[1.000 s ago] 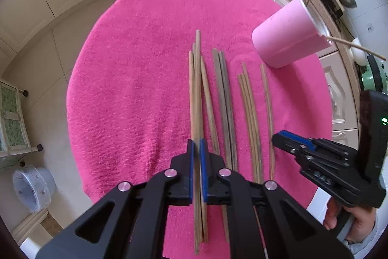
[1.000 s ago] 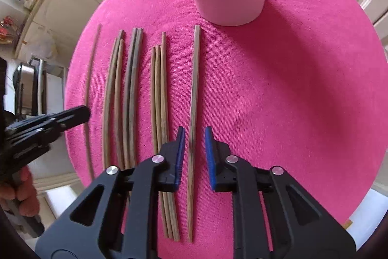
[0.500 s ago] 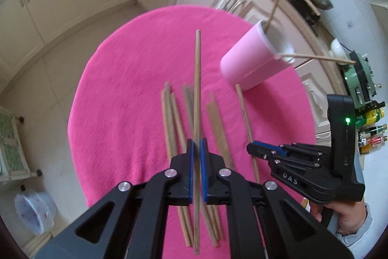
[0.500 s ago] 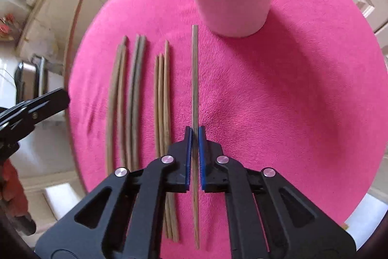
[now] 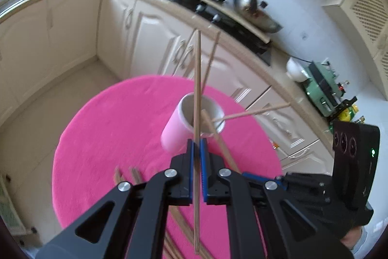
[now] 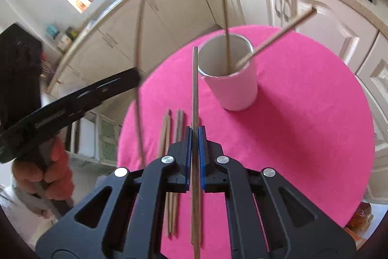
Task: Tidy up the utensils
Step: 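Carry the left gripper's chopstick into the cup and open while the right gripper does likewise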
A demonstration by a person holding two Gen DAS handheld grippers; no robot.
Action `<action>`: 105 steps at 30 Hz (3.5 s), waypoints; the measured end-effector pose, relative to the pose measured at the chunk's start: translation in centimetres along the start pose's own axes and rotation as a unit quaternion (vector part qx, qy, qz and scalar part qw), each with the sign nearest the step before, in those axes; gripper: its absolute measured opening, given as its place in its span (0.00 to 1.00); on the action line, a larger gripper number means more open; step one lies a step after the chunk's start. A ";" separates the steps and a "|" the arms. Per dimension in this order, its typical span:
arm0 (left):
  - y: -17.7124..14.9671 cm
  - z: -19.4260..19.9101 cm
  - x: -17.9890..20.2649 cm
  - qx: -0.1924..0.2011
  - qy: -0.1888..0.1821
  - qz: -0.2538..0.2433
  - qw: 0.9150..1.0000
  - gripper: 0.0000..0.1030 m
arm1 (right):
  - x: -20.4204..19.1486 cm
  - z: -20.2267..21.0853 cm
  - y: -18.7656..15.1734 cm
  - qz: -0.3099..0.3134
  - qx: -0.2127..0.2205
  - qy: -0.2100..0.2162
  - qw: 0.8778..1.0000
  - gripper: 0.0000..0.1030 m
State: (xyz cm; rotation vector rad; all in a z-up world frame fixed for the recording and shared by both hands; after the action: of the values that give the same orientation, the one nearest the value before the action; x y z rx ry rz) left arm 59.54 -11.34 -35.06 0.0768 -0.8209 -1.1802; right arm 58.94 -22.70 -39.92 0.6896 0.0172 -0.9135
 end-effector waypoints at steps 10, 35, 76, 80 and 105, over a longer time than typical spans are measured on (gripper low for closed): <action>5.1 -1.7 4.1 0.048 -0.044 -0.027 0.998 0.05 | 2.6 3.4 6.7 -0.056 0.148 -0.020 0.987 0.05; 12.3 -6.4 4.3 0.118 -0.081 -0.039 0.989 0.05 | 8.6 0.3 15.1 -0.064 0.329 -0.136 0.932 0.06; 4.9 -5.8 1.7 0.061 -0.010 -0.071 0.996 0.22 | 3.4 1.3 7.8 0.077 0.234 -0.201 0.948 0.08; 4.8 -5.1 1.6 0.058 -0.005 -0.064 0.996 0.22 | 3.1 1.6 8.1 0.080 0.226 -0.200 0.950 0.08; -6.2 -2.0 -10.9 -0.095 0.155 0.099 0.978 0.24 | 0.0 2.2 -0.2 0.101 0.102 -0.194 0.971 0.19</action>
State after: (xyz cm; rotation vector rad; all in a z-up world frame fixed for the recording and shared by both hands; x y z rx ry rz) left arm 54.38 -5.47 -45.11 0.0195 -0.4280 -1.0202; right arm 58.23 -24.02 -38.27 0.6785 -0.4921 -0.8465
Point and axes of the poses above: each gripper's, at about its wrist camera, not at the fingertips, and z roughly against the way its jaws point, x to its right, y to its top, the point moved 8 cm from there along -z, roughly the way its jaws point, and after that the axes turned 14 degrees about z, right-handed, at the moved point
